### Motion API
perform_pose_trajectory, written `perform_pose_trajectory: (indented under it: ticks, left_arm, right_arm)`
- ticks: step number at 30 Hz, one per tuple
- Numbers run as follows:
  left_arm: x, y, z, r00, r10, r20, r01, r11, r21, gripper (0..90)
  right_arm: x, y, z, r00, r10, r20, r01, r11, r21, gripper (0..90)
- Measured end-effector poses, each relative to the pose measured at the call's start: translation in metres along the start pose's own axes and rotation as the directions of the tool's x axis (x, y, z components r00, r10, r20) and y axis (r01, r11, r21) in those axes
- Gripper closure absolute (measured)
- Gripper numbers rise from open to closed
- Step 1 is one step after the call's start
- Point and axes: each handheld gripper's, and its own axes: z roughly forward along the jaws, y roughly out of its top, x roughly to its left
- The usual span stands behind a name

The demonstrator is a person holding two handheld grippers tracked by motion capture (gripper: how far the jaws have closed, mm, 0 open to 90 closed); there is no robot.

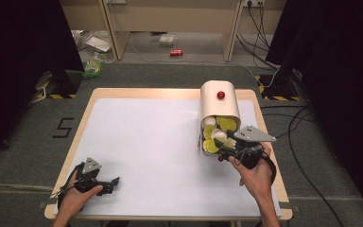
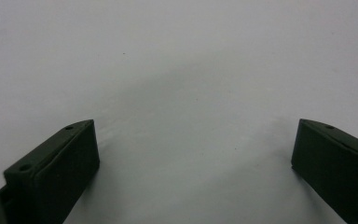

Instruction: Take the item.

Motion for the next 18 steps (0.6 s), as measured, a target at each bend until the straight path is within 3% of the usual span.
perform_pose_trajectory:
  ticks: [4, 13, 18]
  left_arm:
    - [0.000, 0.000, 0.000, 1.0000, 0.000, -0.001, 0.000, 1.0000, 0.000, 0.0]
    - [0.000, 0.000, 0.000, 1.0000, 0.000, -0.001, 0.000, 1.0000, 0.000, 0.0]
    - [0.000, 0.000, 0.000, 1.0000, 0.000, -0.001, 0.000, 1.0000, 0.000, 0.0]
  right_arm:
    - [-0.002, -0.005, -0.007, 0.9998, -0.009, -0.018, 0.009, 1.000, 0.016, 39.5]
    - [-0.002, -0.011, -0.015, 0.9988, -0.032, -0.037, 0.034, 0.999, 0.031, 40.3]
    - [-0.001, -0.014, -0.014, 0.9981, -0.057, -0.024, 0.058, 0.997, 0.058, 41.3]
